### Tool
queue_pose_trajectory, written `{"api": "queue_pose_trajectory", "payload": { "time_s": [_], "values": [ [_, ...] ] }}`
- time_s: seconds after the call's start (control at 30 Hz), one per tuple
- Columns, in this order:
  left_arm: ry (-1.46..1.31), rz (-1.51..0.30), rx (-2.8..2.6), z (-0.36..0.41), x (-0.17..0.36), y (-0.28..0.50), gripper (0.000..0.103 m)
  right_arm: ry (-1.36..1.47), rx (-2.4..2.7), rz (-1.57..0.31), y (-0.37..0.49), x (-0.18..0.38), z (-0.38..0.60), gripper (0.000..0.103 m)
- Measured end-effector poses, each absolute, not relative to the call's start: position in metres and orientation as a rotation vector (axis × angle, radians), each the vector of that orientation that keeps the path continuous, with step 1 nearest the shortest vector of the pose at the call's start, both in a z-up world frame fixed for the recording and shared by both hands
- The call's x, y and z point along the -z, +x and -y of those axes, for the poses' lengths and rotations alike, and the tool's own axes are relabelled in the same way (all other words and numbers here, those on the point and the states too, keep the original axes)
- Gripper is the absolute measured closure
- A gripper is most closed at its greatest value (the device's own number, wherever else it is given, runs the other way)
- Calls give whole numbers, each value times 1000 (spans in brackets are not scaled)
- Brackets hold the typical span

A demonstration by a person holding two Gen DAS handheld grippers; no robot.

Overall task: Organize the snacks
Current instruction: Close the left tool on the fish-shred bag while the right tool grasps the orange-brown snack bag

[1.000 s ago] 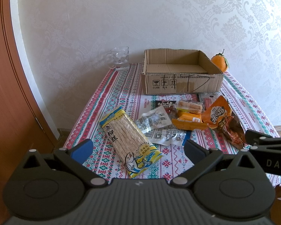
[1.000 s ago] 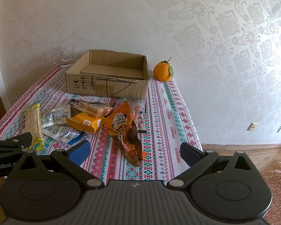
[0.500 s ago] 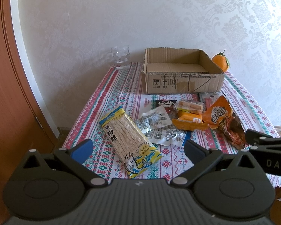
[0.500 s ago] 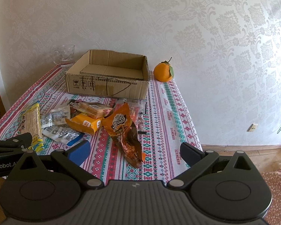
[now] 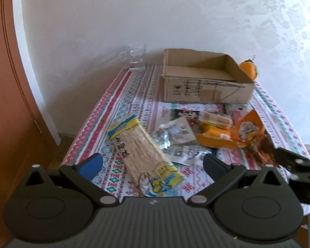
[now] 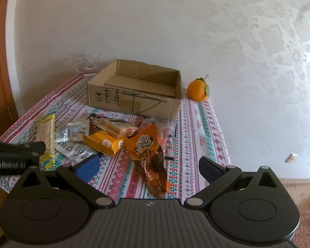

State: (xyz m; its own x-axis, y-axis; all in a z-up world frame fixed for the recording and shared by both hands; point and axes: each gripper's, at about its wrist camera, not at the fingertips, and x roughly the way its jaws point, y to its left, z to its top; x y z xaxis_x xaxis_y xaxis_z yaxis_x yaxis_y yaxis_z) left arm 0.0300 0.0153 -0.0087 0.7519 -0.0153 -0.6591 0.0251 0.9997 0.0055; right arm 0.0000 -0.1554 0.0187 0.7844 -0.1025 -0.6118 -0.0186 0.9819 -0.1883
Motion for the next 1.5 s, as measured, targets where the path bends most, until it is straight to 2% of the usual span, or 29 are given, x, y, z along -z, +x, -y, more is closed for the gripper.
{"api": "queue_pose_trajectory", "payload": {
  "time_s": [0.27, 0.63, 1.0, 1.5],
  "values": [
    [-27, -745, -17, -33, 24, 66, 1, -194, 11, -685, 17, -8, 164, 0],
    [-39, -817, -61, -41, 75, 111, 1, -175, 25, -737, 37, 10, 181, 0],
    [-27, -873, -63, -62, 87, 102, 0, -223, -77, -805, 46, 33, 188, 0],
    [-69, -871, -108, -63, 87, 99, 0, -141, -182, -915, 57, 69, 216, 0]
  ]
}}
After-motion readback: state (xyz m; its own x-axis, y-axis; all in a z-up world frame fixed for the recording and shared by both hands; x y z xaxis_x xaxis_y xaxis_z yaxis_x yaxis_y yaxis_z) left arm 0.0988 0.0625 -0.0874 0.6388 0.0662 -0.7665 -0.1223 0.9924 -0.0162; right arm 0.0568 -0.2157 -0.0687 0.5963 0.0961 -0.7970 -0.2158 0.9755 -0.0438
